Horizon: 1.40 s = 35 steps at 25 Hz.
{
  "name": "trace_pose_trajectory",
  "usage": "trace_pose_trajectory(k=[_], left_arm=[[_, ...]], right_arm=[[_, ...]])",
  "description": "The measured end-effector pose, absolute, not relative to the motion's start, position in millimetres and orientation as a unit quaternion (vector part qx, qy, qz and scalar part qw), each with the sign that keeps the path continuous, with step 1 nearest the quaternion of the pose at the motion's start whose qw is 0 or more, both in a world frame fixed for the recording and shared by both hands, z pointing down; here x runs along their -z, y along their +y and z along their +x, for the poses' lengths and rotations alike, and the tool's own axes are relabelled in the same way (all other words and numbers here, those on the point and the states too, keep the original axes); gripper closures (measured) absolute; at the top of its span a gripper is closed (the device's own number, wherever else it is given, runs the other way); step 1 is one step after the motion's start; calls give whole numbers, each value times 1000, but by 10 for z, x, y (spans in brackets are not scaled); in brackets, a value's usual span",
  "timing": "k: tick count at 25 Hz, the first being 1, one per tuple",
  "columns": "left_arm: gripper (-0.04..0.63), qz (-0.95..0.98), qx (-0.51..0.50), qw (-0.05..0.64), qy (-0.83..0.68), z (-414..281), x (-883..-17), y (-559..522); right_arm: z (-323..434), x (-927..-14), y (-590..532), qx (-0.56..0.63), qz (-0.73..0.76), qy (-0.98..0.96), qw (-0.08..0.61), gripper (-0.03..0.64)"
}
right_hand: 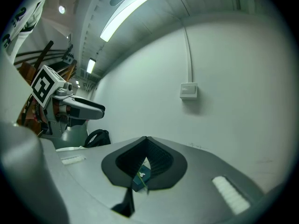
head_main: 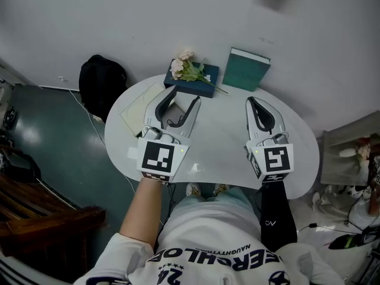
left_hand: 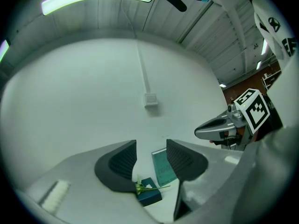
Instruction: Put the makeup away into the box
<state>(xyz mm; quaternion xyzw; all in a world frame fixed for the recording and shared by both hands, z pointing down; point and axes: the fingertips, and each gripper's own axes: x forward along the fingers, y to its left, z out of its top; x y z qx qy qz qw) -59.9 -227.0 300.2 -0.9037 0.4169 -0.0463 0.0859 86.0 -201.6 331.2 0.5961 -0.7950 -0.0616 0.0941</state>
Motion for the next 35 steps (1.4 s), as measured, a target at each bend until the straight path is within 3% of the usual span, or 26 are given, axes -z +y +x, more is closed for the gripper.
trace_pose_trajectory(k=[16, 28, 31, 35], left_arm=[[383, -935, 39, 69, 345, 1137, -3156, -2248], [387, -947, 49, 65, 309, 1664, -3322, -2232], [385, -951, 76, 68, 292, 1874, -3577, -2263], [370, -959, 118, 23, 255, 2214, -4173, -2365]], right_arm=[[2725, -3362, -1753, 53, 670, -736, 85, 586], [3237, -3579, -1678, 21, 696, -715, 71, 586], [3377, -3657, -1604, 10, 707, -703, 76, 586], [3549, -3755, -1482, -1, 720, -688, 88, 586]])
